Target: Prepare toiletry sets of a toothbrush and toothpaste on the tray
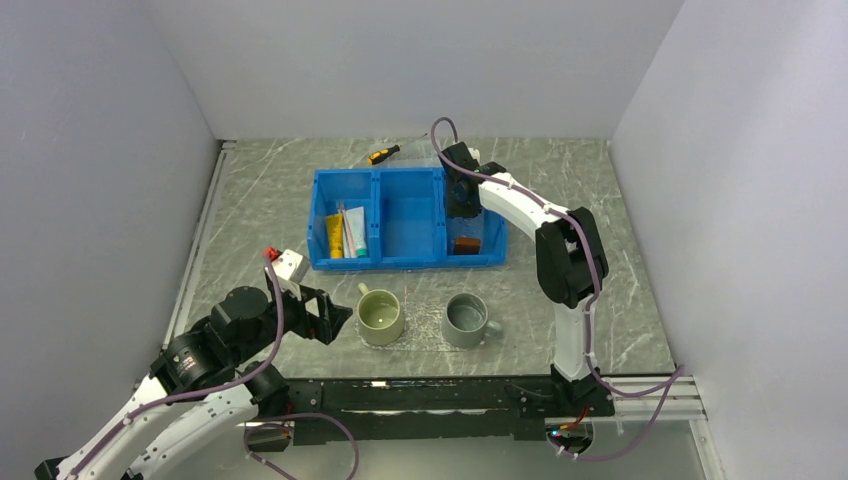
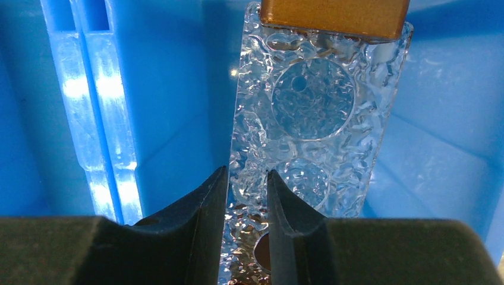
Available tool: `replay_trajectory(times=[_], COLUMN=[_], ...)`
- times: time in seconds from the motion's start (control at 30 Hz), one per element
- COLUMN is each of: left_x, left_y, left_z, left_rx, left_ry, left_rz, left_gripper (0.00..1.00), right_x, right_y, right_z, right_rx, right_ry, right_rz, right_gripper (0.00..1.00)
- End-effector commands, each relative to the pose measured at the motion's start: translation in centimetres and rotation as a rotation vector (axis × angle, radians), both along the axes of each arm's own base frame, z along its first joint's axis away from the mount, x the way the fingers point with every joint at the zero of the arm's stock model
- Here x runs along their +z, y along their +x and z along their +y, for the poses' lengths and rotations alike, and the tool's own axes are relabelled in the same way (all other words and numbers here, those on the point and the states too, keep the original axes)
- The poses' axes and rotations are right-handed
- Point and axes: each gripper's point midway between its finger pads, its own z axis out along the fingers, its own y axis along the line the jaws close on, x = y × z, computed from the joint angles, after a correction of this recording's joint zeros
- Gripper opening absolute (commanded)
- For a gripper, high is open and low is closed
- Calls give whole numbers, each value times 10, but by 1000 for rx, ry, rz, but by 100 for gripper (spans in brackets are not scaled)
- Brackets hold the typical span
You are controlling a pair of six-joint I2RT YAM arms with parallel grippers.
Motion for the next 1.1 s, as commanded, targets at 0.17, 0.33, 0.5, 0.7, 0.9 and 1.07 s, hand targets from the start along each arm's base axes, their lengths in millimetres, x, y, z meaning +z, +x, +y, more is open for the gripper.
replay_trajectory(times=[0.17,0.33,0.5,0.7,0.9,1.07], left_x=[10,11,11,11,10,10], left_y=[0,0,0,0,1,1], left_z=[-4,-4,-4,-4,-3,-3], left_rx=[-20,-18,-15,-13,-10,-6], left_ry=[-16,-17,-20,-20,-19,-18], left_rz=[-23,-22,-21,-21,-18,-16], left_gripper=[99,99,99,99,99,99], right_x=[40,64,82,109,140,164], right_y=[13,13,10,5,-6,-24], right_z=[-1,-5,-10,-15,-16,-8], right_rx=[-10,-12,-17,-23,-18,2], right_ry=[0,-3,-4,-2,6,21], right_rz=[-84,-127,-161,-213,-269,-307], right_gripper=[7,4,0,0,0,0])
